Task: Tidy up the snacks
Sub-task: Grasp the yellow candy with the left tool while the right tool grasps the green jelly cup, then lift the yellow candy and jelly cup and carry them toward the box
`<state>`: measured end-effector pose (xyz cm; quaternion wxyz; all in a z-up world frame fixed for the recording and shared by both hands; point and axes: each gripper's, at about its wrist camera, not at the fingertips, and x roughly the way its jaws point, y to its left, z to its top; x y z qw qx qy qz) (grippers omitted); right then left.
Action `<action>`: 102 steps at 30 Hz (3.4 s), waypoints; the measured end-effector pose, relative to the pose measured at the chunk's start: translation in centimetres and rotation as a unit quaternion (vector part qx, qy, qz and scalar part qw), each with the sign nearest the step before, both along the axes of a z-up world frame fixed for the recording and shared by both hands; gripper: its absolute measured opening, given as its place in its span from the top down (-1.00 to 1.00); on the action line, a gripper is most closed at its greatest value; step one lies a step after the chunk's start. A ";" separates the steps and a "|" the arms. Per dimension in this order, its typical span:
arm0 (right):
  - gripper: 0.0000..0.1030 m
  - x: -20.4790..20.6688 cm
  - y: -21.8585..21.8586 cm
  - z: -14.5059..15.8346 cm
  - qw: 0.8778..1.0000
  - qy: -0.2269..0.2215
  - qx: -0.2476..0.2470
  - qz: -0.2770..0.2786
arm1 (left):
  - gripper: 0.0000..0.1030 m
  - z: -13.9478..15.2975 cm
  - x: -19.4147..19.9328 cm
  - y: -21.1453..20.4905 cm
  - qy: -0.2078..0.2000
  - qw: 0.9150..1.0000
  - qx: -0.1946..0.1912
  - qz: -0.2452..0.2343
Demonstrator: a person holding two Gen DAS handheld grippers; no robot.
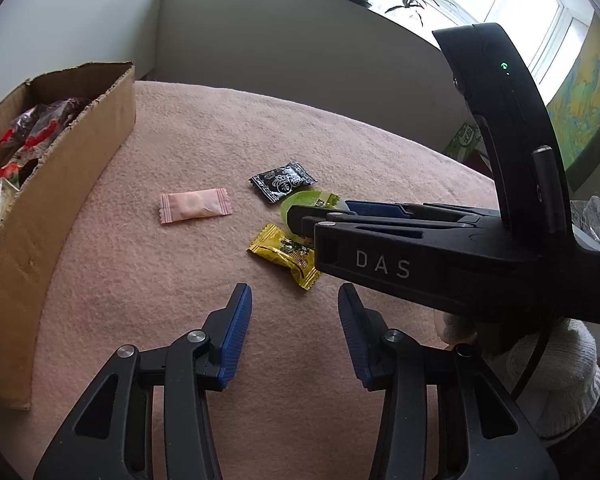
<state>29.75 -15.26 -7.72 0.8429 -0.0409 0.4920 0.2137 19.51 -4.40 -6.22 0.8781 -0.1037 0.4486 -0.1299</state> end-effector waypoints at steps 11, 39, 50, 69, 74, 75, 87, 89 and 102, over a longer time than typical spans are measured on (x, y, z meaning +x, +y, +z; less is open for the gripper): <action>0.26 0.6 -3.8 0.1 0.999 0.005 0.011 -0.035 | 0.17 -0.2 2.0 -1.4 0.007 1.000 0.011 0.003; 0.50 0.2 -4.7 0.2 0.998 0.000 0.029 -0.052 | 0.87 -1.0 4.0 -0.9 0.016 1.000 -0.003 0.019; 0.51 -0.7 -5.6 0.8 0.997 -0.008 0.045 -0.060 | 0.90 -0.1 1.6 3.2 0.014 0.999 -0.028 0.028; 0.51 -3.7 -2.8 6.1 0.995 -0.054 0.083 -0.030 | 0.90 5.2 -3.3 10.8 -0.047 0.997 -0.024 0.062; 0.51 -4.0 -0.2 7.2 0.994 -0.062 0.092 -0.013 | 0.91 6.7 -4.2 12.7 -0.068 0.994 -0.016 0.081; 0.51 -4.1 0.4 7.3 0.994 -0.063 0.093 -0.009 | 0.90 6.8 -4.3 13.1 -0.071 0.994 -0.016 0.085; 0.51 -2.9 8.1 8.2 0.992 -0.057 0.104 0.038 | 0.91 7.6 -4.4 16.7 -0.088 0.988 -0.021 0.129; 0.51 -2.4 9.3 8.2 0.992 -0.053 0.107 0.046 | 0.91 7.8 -4.4 17.7 -0.091 0.986 -0.020 0.136; 0.51 1.6 15.3 8.5 0.989 -0.030 0.124 0.076 | 0.90 8.2 -2.6 21.7 -0.094 0.981 -0.002 0.167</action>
